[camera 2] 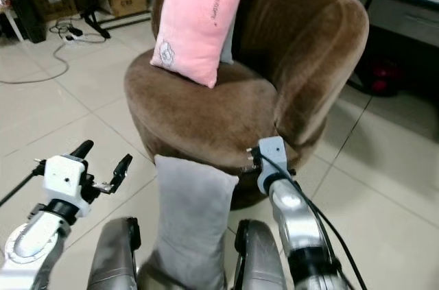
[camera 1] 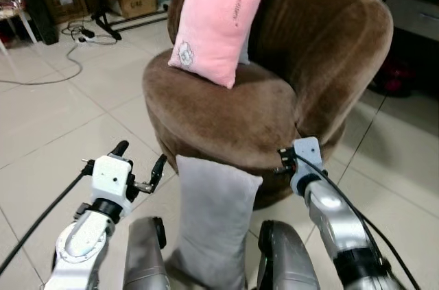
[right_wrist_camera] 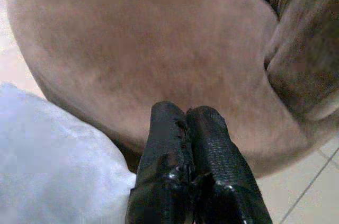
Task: Move the pillow to the sofa from floor
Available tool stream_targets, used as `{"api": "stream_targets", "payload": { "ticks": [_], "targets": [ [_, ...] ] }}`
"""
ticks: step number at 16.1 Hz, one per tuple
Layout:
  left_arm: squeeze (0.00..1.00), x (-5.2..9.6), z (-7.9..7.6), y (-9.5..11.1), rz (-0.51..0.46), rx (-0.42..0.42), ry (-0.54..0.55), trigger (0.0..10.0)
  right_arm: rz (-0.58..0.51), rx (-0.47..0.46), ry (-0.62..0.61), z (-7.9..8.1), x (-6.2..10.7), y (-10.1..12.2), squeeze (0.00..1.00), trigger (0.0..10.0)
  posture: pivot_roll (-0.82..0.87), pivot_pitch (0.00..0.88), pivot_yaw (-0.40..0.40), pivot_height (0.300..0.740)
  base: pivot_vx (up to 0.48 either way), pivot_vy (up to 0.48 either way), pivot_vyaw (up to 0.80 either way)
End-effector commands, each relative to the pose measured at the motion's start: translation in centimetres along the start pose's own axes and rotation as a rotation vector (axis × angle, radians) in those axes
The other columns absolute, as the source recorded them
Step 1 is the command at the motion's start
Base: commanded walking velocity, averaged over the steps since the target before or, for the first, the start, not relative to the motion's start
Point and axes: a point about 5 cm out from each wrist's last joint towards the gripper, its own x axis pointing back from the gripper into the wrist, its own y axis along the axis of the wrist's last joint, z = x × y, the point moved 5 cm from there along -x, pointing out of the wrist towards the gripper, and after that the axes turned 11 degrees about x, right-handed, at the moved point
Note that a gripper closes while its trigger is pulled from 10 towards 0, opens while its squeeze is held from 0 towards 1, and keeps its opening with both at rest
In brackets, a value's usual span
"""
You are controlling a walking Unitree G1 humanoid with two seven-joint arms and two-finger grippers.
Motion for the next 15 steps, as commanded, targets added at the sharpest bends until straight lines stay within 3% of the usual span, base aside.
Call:
{"api": "stream_targets", "payload": {
  "ticks": [1,3,4,5,12,15],
  "targets": [
    [0.11,0.1,0.2,0.4,0.001,0.0,-0.007,10.0,0.006,-0.012,-0.015,-0.7,-0.4,0.0,0.0,10.0,0.06,0.06,-0.058,0.52,0.0,0.0,0.0],
    [0.11,0.6,0.0,0.9,0.013,-0.019,-0.043,10.0,0.062,-0.064,-0.028,-1.3,-1.3,-1.1,0.0,10.0,0.08,0.111,-0.054,0.52,0.0,0.0,0.0],
    [0.11,0.6,-0.2,1.0,0.014,-0.021,-0.052,10.0,0.068,-0.084,-0.024,-1.3,-1.5,-1.2,0.78,10.0,0.08,0.123,-0.056,0.52,0.0,0.0,0.0],
    [0.11,0.8,-0.5,1.4,0.015,-0.023,-0.069,10.0,0.075,-0.107,-0.009,-1.1,-1.6,-1.5,1.0,10.0,0.09,0.15,-0.056,0.52,0.0,0.0,0.0],
    [0.11,4.3,-1.4,4.1,0.043,-0.017,-0.143,10.0,0.108,-0.194,-0.002,-0.4,-2.0,-2.8,1.0,10.0,0.15,0.236,-0.045,0.52,0.0,0.0,0.0],
    [0.11,5.0,-1.1,4.8,0.061,-0.021,-0.141,10.0,0.114,-0.338,0.009,0.2,-2.4,-2.6,1.0,10.0,0.17,0.257,-0.045,0.52,0.0,0.0,0.0]
  ]
}}
